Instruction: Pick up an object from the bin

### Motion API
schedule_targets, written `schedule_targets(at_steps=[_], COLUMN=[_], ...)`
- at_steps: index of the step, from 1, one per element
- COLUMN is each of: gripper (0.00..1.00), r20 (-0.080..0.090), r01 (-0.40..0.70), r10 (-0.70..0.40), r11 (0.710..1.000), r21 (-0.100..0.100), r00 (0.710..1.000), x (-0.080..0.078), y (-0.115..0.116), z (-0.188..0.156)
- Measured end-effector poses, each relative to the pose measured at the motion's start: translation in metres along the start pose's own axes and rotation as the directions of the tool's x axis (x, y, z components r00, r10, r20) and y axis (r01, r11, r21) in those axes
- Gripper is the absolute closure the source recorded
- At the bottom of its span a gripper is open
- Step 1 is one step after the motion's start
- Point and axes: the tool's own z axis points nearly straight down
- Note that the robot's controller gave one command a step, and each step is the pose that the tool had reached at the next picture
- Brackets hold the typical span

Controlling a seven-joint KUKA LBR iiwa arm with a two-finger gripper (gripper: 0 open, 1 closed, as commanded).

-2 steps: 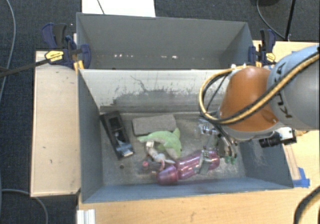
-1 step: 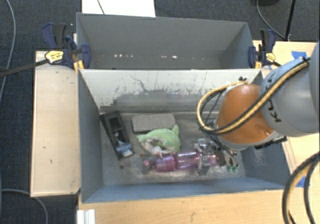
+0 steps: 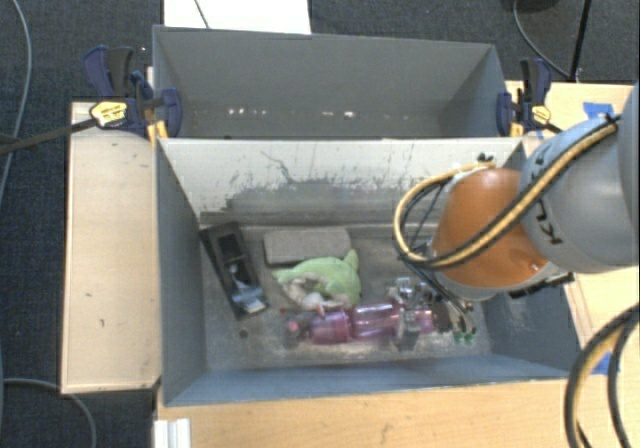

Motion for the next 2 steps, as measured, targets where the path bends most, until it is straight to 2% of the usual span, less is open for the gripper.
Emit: schedule_targets(at_steps=[1, 2], gripper=[1.00, 1.00], r20=[0.002, 0.002], r01=[-0.013, -0.012], r10=[0.013, 0.012], r11=[1.000, 1.000], r21=[0.000, 0.000], r00=[1.000, 1.000], x=[-0.0079, -0.0079], y=[-0.0141, -0.0141], z=[-0.0392, -0.0392])
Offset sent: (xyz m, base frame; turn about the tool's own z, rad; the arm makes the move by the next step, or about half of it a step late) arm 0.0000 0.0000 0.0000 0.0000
